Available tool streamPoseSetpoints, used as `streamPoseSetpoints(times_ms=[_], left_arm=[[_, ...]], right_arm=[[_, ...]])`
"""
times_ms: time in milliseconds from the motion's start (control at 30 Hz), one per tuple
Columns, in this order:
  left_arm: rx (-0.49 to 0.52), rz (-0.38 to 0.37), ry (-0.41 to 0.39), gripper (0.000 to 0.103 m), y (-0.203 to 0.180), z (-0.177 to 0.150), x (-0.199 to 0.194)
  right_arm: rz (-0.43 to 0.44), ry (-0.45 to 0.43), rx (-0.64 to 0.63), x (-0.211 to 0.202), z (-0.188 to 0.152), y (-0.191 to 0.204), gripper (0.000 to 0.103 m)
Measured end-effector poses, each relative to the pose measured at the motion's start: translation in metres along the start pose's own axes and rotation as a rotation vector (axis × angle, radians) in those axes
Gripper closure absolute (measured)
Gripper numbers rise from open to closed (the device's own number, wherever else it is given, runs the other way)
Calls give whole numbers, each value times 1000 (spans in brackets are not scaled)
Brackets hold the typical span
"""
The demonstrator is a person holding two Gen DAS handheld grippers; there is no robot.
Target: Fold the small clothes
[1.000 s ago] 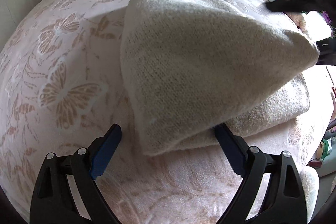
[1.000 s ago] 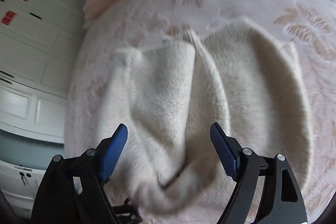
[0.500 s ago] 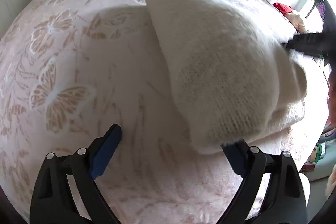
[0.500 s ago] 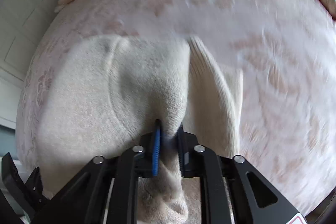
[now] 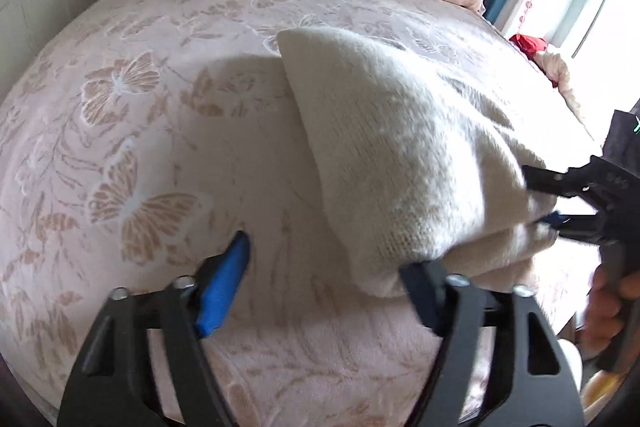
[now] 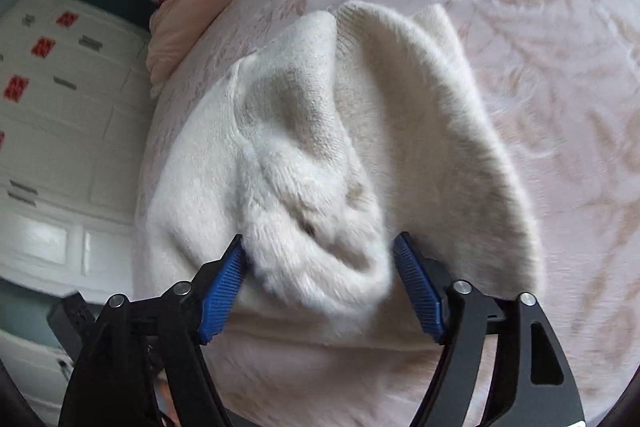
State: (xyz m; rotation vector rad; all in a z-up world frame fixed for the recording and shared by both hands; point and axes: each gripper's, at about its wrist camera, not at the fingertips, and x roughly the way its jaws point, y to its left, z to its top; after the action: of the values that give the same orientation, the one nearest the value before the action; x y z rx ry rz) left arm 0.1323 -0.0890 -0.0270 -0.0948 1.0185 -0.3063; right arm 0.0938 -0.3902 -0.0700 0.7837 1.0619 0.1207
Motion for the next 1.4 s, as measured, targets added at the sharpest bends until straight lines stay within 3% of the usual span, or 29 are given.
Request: streamPoseSetpoints(times_ms=[33, 67, 100, 267, 333, 367, 433, 467, 500, 533, 600, 667, 700, 767, 833, 867, 933, 1000, 1067, 1133, 1200, 1267, 1333, 1400], left_arm=[[-13, -12, 13, 54, 2, 2, 3], [-31, -35, 32, 74, 4, 4, 8], [-43, -57, 48, 94, 3, 6, 10], [-15, -115, 11, 94, -19, 15, -8], [5, -144, 12, 94, -28, 16, -10], [19, -137, 18, 94, -33, 15, -7], [34, -111, 56, 94, -39, 9, 9], [27, -105, 81, 94, -38, 5, 18], [16, -104, 105, 93, -36, 1, 25], [7, -107, 117, 93, -34, -3, 30], [32, -94, 108, 90, -37, -8, 27], [85, -70, 102, 86, -42, -10, 20], [99, -68, 102, 84, -42, -11, 15], [120, -69, 94, 80, -41, -14, 0], [134, -67, 63, 70, -34, -17, -21], [137, -54, 47, 59, -29, -18, -30], [117, -17, 14, 51, -16, -21, -47], [97, 4, 4, 51, -6, -25, -57], [78, 37, 1, 51, 1, -26, -64], [64, 48, -11, 50, 6, -24, -74], [47, 43, -33, 43, 8, -21, -84], [40, 47, -57, 36, 10, -17, -90], [43, 50, -67, 33, 14, -12, -94], [48, 42, -71, 32, 15, -6, -95]], right_arm=[[20, -20, 15, 2, 4, 6, 70], [25, -38, 7, 5, 5, 13, 81], [25, -71, -21, -1, 9, 25, 83], [71, -349, -295, -101, 16, 118, 86], [1, -409, -351, -122, 4, 120, 86], [-83, -421, -364, -121, -5, 106, 86], [-227, -367, -327, -98, -16, 62, 86], [-270, -277, -243, -68, -19, 25, 86], [-280, -206, -178, -48, -22, -3, 85], [-236, -183, -121, -36, -32, -29, 83], [-135, -240, -71, -48, -38, -38, 81], [-118, -221, -52, -52, -33, -36, 76], [-134, -214, -66, -56, -28, -30, 75], [-195, -232, -104, -72, -26, -19, 61], [-265, -286, -140, -87, -35, -5, 58], [-311, -324, -176, -96, -41, 5, 57], [-302, -361, -252, -109, -54, 26, 57], [-216, -323, -330, -103, -57, 60, 61], [-132, -270, -407, -85, -59, 94, 74], [-96, -237, -437, -58, -59, 114, 77], [-77, -115, -433, -6, -64, 119, 78], [-127, 66, -425, 63, -82, 103, 79], [-118, 15, -464, 63, -97, 108, 79], [-122, 28, -460, 54, -87, 114, 80]])
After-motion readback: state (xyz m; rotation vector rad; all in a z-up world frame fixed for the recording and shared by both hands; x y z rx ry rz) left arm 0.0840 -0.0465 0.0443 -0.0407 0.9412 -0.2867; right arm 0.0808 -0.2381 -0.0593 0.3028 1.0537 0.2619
